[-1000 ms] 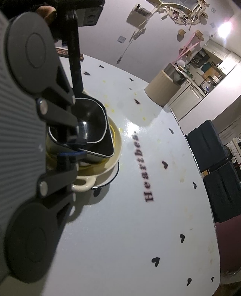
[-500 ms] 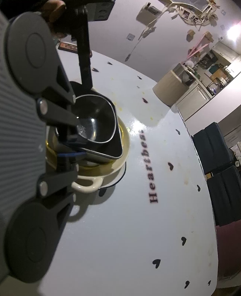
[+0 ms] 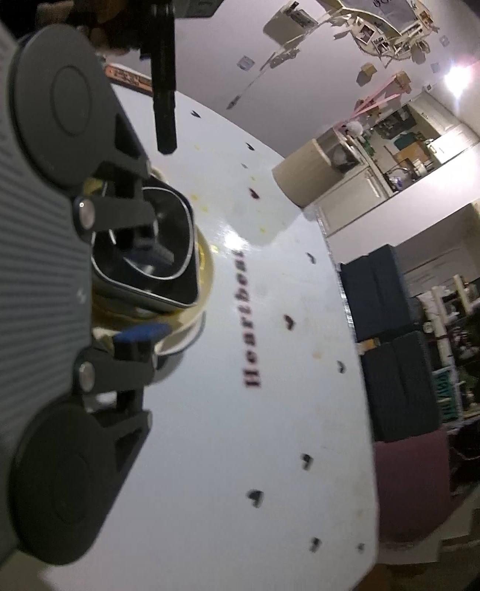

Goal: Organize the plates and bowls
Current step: 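Lower the nested bowl and tray into the cream bowl, then open both grippers and pull them back from the stack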

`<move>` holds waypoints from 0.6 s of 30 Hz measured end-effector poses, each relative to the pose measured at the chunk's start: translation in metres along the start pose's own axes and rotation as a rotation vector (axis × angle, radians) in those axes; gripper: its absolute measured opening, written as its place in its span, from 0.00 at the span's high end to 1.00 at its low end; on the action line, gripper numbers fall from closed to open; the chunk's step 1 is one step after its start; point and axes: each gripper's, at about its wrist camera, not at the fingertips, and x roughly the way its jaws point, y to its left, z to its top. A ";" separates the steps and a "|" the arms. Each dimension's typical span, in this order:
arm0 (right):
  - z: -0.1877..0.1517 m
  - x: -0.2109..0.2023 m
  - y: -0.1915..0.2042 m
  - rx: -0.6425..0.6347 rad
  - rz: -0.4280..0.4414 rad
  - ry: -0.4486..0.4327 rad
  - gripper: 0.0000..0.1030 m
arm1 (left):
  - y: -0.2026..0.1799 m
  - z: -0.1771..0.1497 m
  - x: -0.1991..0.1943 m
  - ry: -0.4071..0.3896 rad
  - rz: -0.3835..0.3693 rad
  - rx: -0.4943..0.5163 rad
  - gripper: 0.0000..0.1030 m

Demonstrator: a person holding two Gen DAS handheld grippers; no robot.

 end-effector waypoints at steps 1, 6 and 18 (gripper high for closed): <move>0.000 -0.004 0.002 -0.013 -0.014 -0.017 0.44 | -0.002 0.001 -0.004 -0.014 0.004 0.005 0.36; 0.002 -0.016 0.011 -0.065 -0.088 -0.102 0.27 | -0.012 0.001 -0.024 -0.083 0.011 0.024 0.10; 0.001 -0.058 0.034 -0.117 -0.128 -0.297 0.01 | -0.042 -0.007 -0.069 -0.256 0.079 0.119 0.00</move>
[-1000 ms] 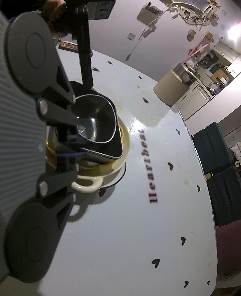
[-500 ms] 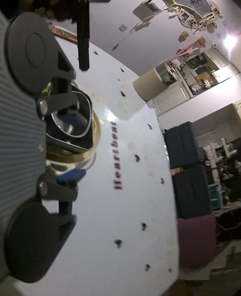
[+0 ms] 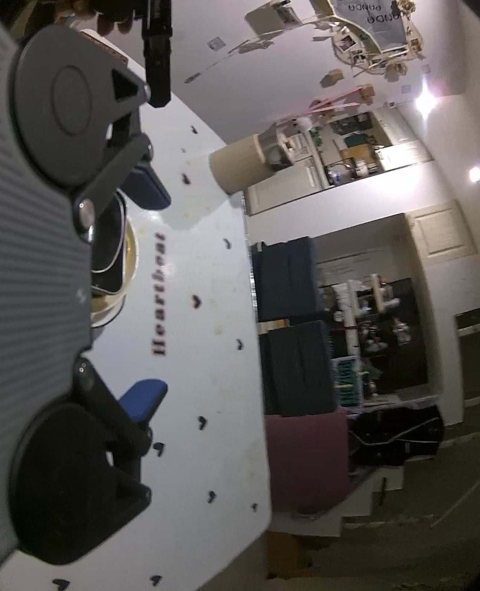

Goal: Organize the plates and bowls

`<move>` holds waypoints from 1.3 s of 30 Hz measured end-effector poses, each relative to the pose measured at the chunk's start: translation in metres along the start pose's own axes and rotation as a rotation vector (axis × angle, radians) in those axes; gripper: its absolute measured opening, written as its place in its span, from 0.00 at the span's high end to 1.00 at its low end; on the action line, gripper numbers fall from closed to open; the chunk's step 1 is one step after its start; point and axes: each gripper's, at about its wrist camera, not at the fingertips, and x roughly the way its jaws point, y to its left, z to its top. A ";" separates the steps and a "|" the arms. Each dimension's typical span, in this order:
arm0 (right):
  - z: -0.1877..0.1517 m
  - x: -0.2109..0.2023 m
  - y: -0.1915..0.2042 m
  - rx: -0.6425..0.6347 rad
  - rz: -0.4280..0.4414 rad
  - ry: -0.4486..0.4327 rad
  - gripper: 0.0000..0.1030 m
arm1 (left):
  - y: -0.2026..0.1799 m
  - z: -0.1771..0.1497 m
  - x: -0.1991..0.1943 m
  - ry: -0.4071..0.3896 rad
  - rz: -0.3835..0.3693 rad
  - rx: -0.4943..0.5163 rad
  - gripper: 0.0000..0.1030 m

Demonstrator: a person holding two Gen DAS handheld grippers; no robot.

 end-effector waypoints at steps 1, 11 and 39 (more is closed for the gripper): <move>-0.001 -0.004 0.001 -0.002 -0.001 -0.017 0.01 | -0.002 0.000 -0.004 -0.014 0.008 0.008 0.00; -0.027 -0.026 0.007 0.003 -0.028 -0.100 0.00 | -0.014 -0.030 -0.033 -0.070 0.059 0.091 0.00; -0.103 -0.048 0.021 -0.112 -0.160 -0.088 0.00 | -0.014 -0.108 -0.044 -0.022 0.197 0.158 0.00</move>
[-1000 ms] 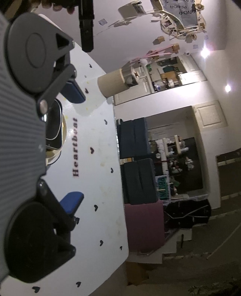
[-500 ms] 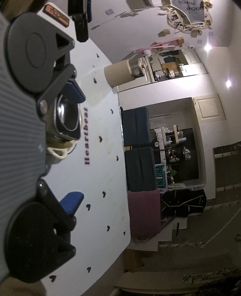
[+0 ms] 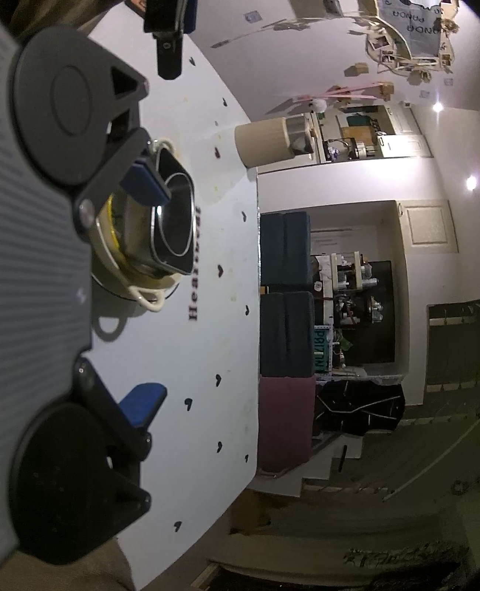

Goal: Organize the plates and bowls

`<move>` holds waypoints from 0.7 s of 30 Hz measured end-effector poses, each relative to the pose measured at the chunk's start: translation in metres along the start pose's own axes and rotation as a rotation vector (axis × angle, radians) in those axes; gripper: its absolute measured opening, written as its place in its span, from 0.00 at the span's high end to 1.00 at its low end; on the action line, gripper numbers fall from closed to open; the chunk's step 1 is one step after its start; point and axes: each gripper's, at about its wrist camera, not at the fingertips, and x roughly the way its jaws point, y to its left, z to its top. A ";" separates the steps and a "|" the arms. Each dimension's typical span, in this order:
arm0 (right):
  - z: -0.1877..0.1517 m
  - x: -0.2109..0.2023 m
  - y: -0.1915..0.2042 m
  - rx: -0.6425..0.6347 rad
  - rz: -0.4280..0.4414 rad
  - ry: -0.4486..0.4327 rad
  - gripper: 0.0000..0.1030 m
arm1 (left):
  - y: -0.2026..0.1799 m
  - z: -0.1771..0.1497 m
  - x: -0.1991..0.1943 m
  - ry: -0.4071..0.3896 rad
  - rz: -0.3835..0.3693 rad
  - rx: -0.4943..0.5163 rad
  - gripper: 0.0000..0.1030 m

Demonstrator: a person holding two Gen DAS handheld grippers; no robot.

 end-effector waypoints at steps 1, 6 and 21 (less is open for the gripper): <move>-0.001 0.000 0.000 -0.003 0.000 0.002 0.00 | -0.001 -0.001 0.000 0.001 0.001 0.004 0.00; -0.008 -0.001 0.001 -0.013 -0.009 0.010 0.00 | -0.005 -0.005 0.000 -0.005 0.010 0.026 0.00; -0.010 -0.002 0.000 -0.021 -0.016 0.009 0.00 | -0.007 -0.006 0.002 0.005 0.017 0.028 0.00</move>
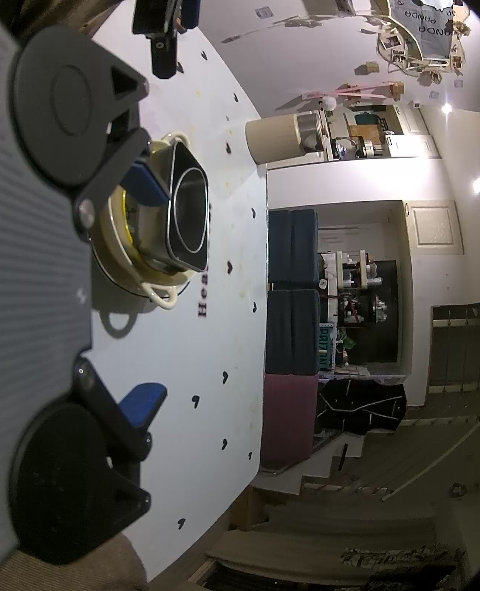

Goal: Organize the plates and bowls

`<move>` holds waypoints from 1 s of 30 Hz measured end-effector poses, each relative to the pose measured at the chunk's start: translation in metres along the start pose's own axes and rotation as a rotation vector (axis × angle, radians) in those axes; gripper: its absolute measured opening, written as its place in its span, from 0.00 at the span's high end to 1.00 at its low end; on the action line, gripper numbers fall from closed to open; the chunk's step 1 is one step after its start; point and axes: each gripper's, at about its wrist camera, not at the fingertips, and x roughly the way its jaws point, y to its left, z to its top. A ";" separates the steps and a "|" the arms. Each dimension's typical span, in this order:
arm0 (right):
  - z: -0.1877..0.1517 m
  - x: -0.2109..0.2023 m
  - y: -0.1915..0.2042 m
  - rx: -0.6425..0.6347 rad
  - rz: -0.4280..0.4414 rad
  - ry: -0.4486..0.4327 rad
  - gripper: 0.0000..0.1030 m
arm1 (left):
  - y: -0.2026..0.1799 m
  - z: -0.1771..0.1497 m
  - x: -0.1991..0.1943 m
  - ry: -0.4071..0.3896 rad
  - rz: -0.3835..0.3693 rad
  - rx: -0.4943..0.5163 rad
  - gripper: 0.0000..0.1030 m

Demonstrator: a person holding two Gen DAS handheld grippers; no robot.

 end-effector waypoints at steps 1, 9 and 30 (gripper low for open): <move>0.000 0.000 0.000 0.001 0.001 0.000 0.00 | 0.000 0.000 0.000 0.000 0.000 0.000 0.00; -0.001 0.000 0.001 0.000 -0.003 -0.004 0.00 | 0.001 -0.003 0.003 0.001 0.004 -0.005 0.00; -0.001 0.000 0.006 -0.004 -0.010 -0.005 0.00 | 0.002 -0.003 0.003 0.001 0.006 -0.007 0.00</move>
